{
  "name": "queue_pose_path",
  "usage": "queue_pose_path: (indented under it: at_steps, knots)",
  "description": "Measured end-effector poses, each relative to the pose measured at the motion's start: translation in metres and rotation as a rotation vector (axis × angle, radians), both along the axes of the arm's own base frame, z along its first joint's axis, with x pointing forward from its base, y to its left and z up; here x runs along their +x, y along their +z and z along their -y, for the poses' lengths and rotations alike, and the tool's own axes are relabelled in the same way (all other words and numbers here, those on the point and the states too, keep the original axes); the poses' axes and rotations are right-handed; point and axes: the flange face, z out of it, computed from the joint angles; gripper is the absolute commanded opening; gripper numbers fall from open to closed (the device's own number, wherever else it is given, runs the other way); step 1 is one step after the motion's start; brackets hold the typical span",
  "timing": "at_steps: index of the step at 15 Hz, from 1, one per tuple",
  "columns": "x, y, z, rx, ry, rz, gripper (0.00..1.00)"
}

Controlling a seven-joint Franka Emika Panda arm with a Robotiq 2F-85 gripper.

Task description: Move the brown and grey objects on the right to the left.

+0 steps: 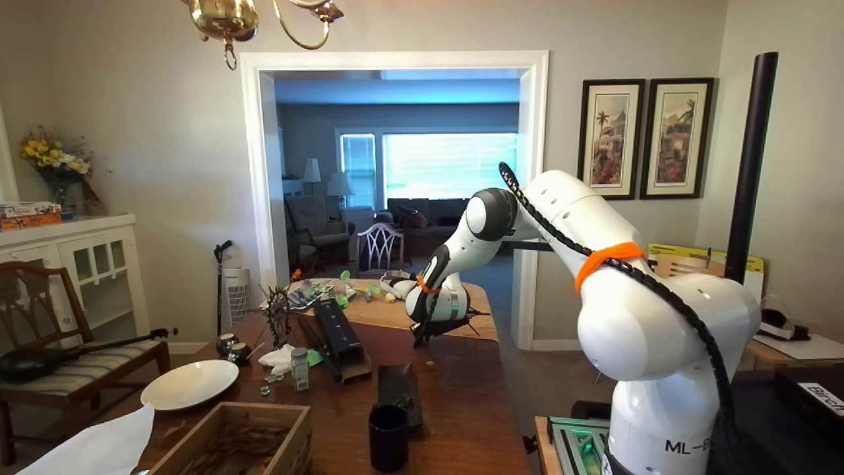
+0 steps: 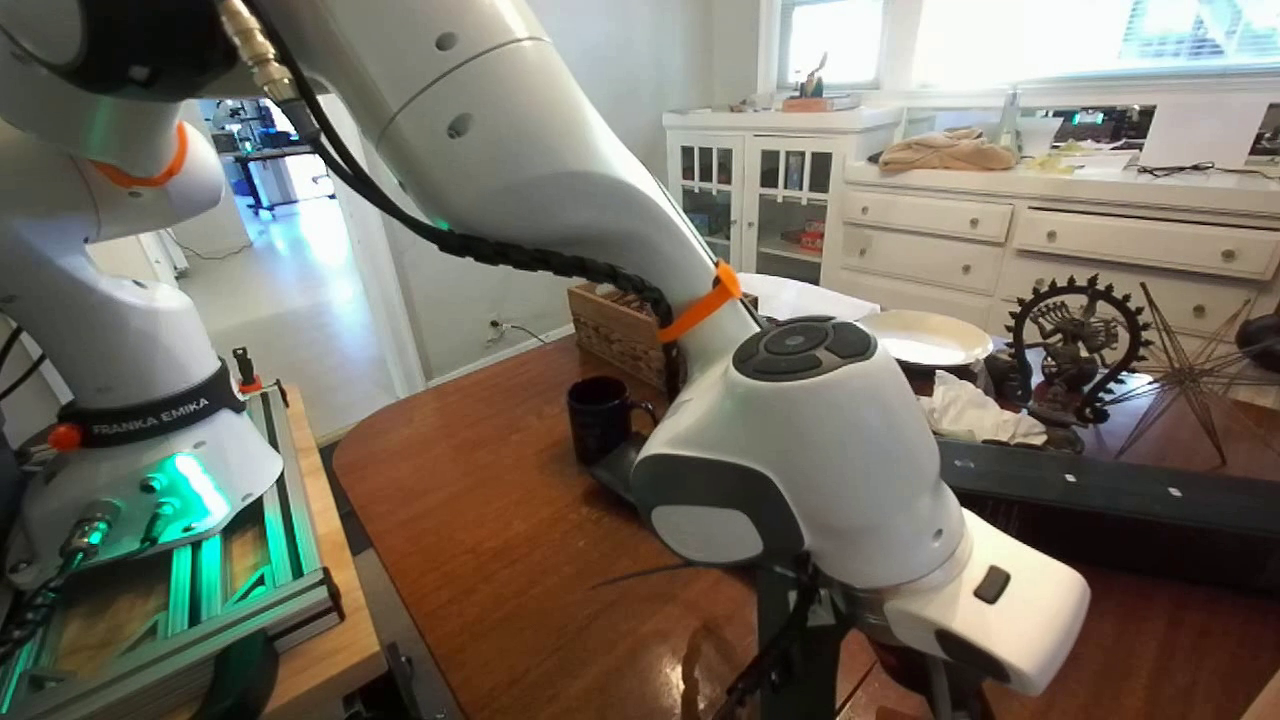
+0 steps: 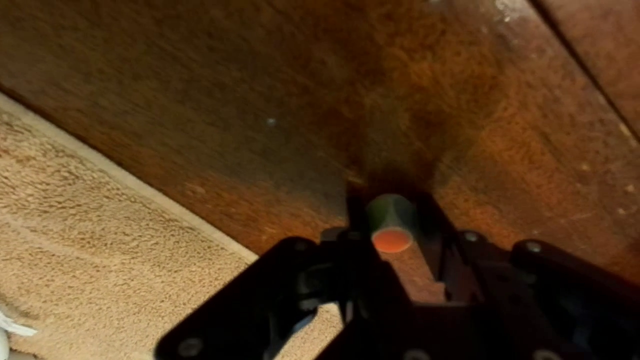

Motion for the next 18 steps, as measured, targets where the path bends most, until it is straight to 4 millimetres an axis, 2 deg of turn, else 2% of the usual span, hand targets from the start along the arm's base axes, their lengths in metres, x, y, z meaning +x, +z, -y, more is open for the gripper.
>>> queue_pose_path:
  at_steps: [4, 12, 18]
  knots:
    - [-0.003, 0.012, -0.015, 0.114, 0.0, -0.068, 0.07]
    - [-0.024, 0.056, -0.037, 0.304, 0.018, -0.262, 0.07]
    - [-0.034, 0.063, -0.066, 0.355, 0.103, -0.365, 0.07]
